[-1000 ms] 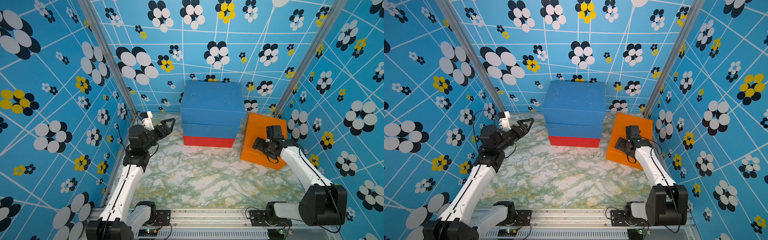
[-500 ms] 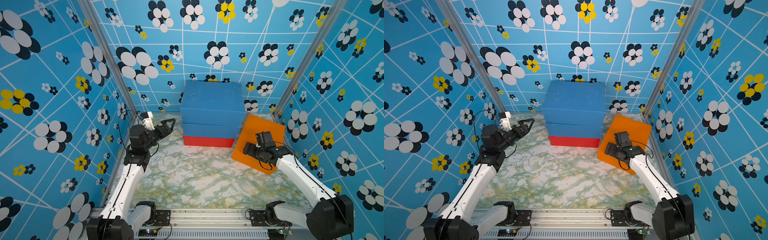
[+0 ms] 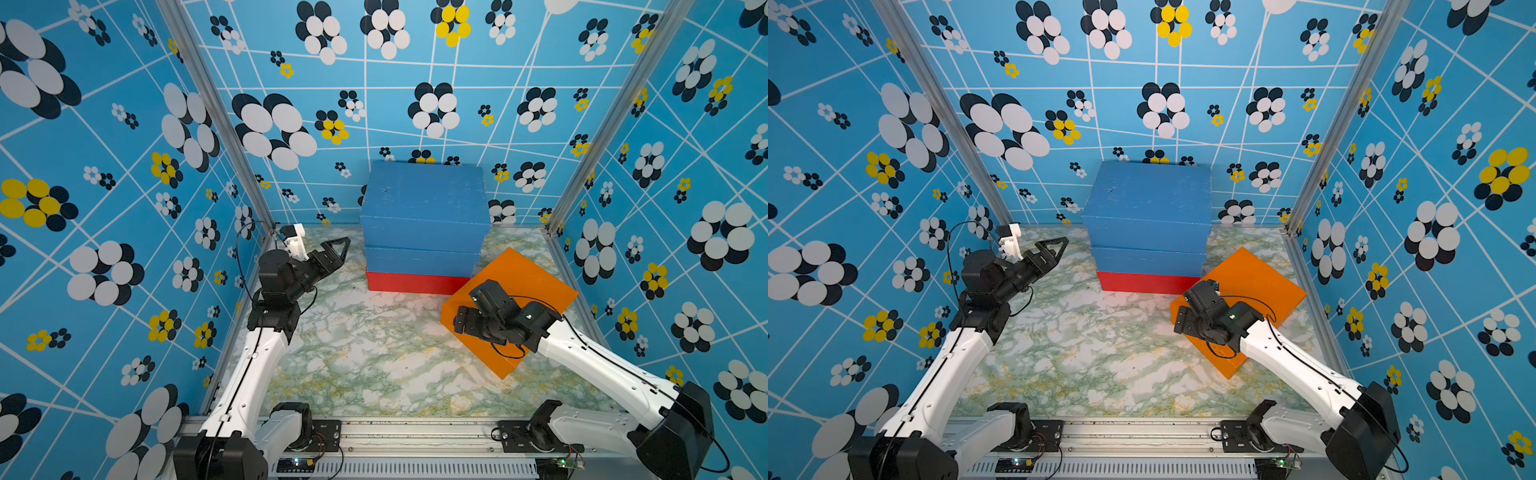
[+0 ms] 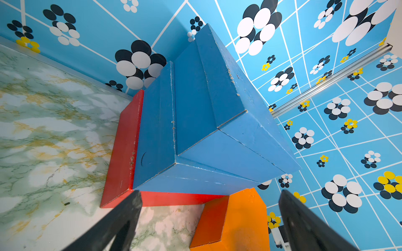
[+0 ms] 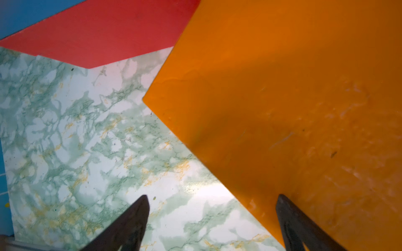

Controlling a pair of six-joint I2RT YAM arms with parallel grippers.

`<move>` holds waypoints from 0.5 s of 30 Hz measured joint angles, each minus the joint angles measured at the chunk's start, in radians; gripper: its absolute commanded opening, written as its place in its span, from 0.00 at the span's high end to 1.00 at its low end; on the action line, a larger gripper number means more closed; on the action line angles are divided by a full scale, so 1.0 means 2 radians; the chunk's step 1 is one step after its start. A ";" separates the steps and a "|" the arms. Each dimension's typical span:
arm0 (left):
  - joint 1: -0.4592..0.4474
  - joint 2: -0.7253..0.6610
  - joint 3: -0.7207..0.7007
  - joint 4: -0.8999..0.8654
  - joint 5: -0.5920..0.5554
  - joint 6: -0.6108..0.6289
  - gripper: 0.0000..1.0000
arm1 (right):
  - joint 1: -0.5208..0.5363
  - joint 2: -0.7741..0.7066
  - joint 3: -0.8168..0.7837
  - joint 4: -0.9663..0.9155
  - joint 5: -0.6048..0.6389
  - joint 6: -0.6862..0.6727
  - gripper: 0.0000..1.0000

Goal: Stack the shoeboxes
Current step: Move the shoebox to the center of the board.

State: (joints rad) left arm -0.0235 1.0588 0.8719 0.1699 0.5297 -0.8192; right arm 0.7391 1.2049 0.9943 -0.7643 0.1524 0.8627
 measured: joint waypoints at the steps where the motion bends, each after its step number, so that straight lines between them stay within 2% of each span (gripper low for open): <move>1: 0.000 0.000 0.000 0.000 0.000 0.000 0.00 | 0.014 0.009 0.014 -0.005 0.002 0.006 0.06; 4: 0.000 0.000 0.000 0.000 0.000 0.000 0.00 | 0.034 0.035 0.060 -0.013 0.015 0.008 0.04; 8: 0.002 -0.003 -0.001 -0.001 0.000 0.000 0.00 | 0.029 0.061 0.128 -0.041 0.055 -0.009 0.02; 11: 0.002 -0.011 -0.002 -0.003 0.000 0.000 0.01 | -0.004 0.064 0.165 -0.055 0.076 -0.036 0.02; 15: 0.002 -0.028 -0.012 -0.004 0.000 0.000 0.00 | -0.087 0.064 0.183 -0.059 0.091 -0.075 0.02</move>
State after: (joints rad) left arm -0.0189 1.0035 0.8474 0.1612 0.5301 -0.8188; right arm 0.5655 1.3323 1.3598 -0.8825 0.3344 0.7136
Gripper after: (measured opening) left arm 0.995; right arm 0.985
